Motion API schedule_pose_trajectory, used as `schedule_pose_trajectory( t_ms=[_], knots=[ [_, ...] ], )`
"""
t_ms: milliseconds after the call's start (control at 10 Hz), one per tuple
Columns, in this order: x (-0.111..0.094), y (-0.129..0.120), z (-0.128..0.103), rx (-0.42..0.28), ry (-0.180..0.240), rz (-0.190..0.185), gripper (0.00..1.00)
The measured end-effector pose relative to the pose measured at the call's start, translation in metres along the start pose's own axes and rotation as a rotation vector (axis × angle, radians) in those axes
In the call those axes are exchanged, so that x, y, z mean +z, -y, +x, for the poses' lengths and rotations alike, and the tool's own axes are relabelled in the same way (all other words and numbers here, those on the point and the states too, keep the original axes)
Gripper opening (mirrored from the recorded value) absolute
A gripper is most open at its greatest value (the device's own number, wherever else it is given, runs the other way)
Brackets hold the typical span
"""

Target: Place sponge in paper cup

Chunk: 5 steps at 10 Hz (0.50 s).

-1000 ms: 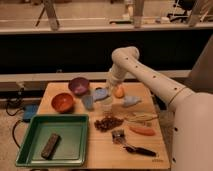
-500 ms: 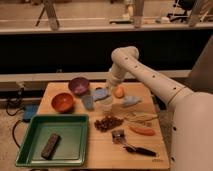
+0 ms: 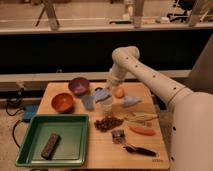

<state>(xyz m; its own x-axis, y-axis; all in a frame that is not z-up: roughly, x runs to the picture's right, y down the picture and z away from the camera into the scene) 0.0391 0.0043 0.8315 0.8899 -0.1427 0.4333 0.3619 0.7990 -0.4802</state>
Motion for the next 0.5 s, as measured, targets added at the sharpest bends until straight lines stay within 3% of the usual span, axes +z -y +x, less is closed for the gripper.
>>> schedule_pose_trajectory(
  t_ms=[300,500],
  knots=[
    [-0.001,-0.005,0.015,-0.018,-0.014,-0.027,0.0],
    [0.004,-0.005,0.023,-0.024,-0.058,-0.048,0.0]
  ],
)
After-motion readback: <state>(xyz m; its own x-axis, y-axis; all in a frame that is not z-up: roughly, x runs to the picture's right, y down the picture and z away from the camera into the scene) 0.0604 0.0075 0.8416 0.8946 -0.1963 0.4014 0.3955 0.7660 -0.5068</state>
